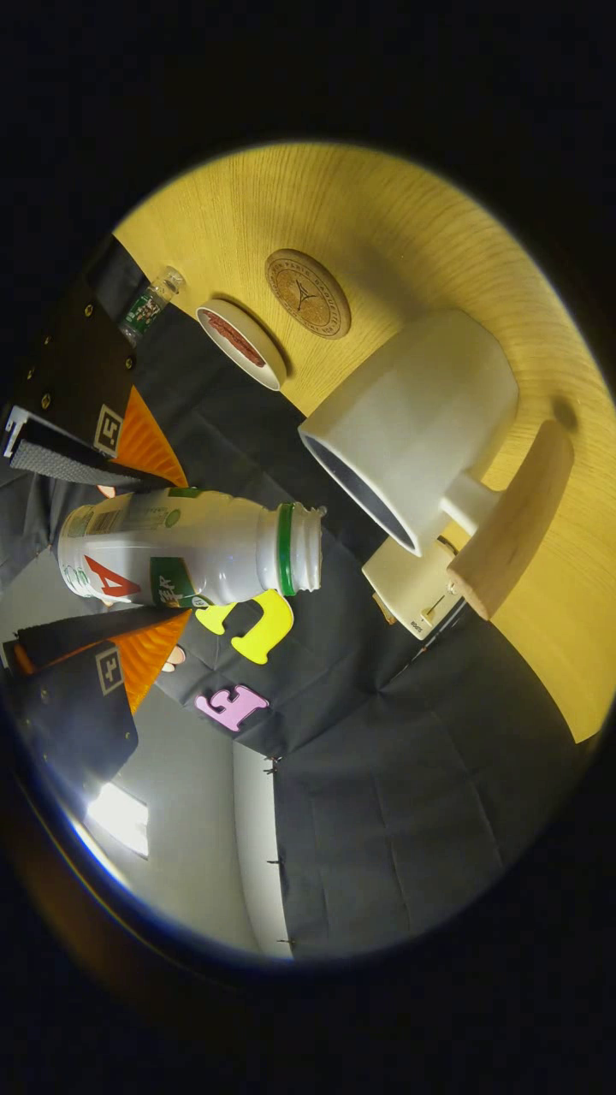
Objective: Take the bottle from table, then pour the juice into the cup, finally place the bottle on the coaster
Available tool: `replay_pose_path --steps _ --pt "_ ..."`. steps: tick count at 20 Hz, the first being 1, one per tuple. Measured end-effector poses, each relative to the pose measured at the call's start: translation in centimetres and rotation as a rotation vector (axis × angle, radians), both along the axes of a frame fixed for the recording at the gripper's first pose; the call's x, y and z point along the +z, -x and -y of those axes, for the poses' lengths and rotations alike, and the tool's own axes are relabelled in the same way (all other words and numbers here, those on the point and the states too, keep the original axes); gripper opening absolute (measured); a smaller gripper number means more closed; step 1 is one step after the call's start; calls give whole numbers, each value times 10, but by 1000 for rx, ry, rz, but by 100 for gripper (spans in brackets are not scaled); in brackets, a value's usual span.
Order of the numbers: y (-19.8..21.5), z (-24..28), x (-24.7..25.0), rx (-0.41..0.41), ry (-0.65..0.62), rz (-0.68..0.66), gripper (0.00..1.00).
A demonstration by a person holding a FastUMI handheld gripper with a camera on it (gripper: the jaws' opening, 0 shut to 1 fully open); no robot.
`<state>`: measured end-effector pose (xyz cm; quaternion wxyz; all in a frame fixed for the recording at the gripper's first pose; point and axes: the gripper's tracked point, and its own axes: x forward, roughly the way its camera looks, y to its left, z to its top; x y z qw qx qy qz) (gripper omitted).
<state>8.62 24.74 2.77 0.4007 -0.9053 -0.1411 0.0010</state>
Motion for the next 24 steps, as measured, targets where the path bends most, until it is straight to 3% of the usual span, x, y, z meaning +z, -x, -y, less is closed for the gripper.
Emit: replay_pose_path --steps 3,7,16,24 --pt "-2 2 0 -10 -35 -8 65" --pt "-5 12 1 -32 -181 -40 66" --pt "-11 29 -11 -83 -690 -206 66" --pt "-17 27 -9 -72 -1090 -334 66"
